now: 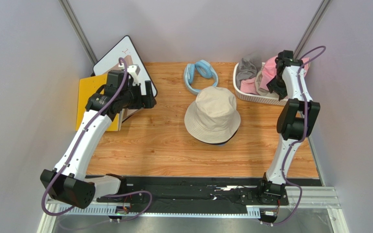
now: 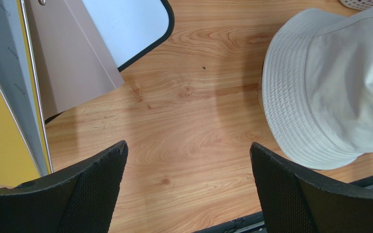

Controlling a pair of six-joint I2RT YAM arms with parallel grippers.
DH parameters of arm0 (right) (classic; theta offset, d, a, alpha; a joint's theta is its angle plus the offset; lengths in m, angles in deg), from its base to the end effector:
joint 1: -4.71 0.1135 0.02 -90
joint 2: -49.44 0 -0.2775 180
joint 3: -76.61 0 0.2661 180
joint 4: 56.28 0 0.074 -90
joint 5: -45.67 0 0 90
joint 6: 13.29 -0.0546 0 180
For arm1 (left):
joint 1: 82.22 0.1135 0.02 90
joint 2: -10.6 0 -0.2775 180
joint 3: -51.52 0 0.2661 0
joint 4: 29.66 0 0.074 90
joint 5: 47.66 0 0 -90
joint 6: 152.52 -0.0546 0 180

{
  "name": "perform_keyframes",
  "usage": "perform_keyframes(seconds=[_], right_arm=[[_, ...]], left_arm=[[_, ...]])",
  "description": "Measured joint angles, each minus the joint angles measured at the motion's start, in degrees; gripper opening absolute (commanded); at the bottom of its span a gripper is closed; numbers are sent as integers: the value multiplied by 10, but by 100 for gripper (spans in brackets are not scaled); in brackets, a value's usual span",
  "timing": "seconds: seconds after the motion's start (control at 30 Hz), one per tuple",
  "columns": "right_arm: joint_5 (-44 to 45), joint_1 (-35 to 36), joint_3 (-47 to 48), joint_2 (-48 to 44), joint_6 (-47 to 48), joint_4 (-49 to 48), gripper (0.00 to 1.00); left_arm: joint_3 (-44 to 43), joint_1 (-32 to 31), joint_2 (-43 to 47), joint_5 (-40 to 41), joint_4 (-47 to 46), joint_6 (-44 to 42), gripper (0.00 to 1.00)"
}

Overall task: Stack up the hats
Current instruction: Pick up the hat from the bin.

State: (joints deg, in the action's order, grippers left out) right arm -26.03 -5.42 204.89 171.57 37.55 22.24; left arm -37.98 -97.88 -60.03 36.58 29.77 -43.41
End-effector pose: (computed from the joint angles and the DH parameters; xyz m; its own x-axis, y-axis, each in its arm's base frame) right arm 0.4599 -0.0996 0.2571 -0.5629 0.7096 -0.4238 0.7945 0.6059 -0.0408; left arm 0.2655 -0.0801 0.3779 -0.7036 -0.1411 -0.6965 0.1182 0.9432 -0.3104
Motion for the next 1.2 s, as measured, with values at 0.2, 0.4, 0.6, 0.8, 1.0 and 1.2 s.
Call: perform_keyframes(seconds=[0.2, 0.4, 0.6, 0.8, 1.0, 1.2], right_arm=[[24, 9, 0, -1, -9, -14, 7], [46, 13, 0, -2, -18, -17, 0], [50, 14, -21, -36, -29, -21, 0], [52, 16, -36, -126, -41, -26, 0], [52, 16, -33, -211, -47, -45, 0], [47, 21, -8, -237, -40, -68, 0]], left_arm=[[0, 0, -1, 1, 0, 0, 99], [0, 0, -5, 1, 0, 0, 99], [0, 0, -3, 9, -8, -2, 99], [0, 0, 16, 21, -16, -3, 99], [0, 0, 30, 29, -24, -3, 99], [0, 0, 44, 40, -25, -4, 99]])
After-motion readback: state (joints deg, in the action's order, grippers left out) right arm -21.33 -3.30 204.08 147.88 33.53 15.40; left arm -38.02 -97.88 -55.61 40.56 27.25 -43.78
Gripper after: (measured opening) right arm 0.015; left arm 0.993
